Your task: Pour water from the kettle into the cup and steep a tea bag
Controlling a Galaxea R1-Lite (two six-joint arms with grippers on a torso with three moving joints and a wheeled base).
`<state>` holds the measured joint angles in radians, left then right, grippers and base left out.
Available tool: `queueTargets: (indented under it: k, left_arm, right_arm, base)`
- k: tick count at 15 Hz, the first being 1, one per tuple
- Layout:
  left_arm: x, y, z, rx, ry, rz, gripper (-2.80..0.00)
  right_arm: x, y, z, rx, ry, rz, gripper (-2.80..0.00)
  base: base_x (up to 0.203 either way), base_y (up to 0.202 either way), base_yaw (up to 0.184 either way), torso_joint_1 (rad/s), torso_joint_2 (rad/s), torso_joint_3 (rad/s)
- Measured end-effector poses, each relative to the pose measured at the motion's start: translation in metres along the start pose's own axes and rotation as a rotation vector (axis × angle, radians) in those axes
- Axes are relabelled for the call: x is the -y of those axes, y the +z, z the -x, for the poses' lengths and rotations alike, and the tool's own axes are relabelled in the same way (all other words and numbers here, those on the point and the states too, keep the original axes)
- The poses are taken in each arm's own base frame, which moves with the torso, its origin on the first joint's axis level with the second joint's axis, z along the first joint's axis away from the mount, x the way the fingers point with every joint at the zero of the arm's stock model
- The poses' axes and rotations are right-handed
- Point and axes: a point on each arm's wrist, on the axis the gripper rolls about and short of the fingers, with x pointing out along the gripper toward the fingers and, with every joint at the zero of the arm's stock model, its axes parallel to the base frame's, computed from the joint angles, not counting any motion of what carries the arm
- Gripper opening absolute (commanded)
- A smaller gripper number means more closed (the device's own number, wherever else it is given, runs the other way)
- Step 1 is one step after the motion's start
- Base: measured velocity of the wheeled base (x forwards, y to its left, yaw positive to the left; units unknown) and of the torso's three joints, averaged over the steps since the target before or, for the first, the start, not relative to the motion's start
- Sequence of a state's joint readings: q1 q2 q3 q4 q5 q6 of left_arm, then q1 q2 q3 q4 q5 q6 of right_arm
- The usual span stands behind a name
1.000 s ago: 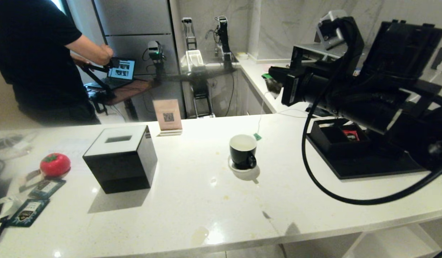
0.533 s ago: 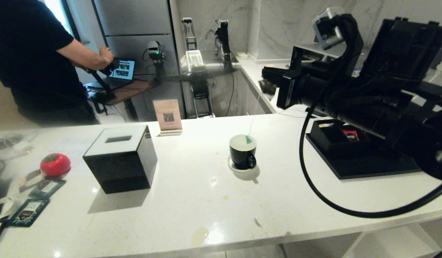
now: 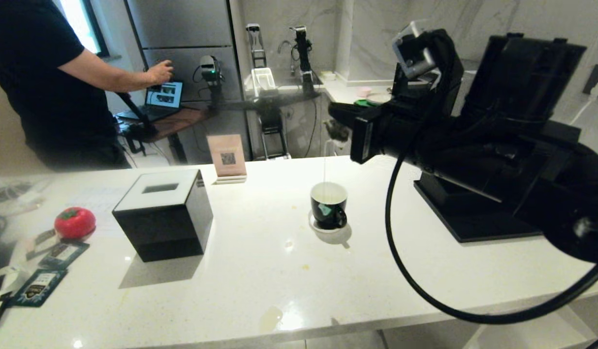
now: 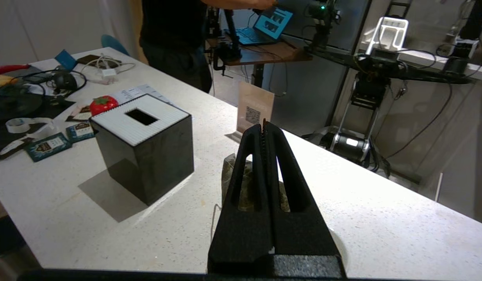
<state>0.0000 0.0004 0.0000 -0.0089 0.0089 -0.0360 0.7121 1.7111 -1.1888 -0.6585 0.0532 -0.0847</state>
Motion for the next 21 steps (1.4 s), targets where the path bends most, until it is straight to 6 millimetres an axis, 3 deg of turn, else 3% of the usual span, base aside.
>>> queueTargets:
  k: [7,21]
  left_arm:
    - [0.000,0.000,0.000,0.000,-0.004,-0.003,-2.80]
    - [0.001,0.009,0.002,0.035,-0.012,-0.066,-2.80]
  right_arm:
    - [-0.010,-0.006,-0.005,-0.015,0.029,-0.003,-2.80]
    - [-0.012,-0.014,-0.004,-0.018,0.030,-0.003,-2.80]
  base:
    - [0.000,0.000,0.000,0.000,0.00,0.000]
    - [0.000,0.000,0.000,0.000,0.00,0.000]
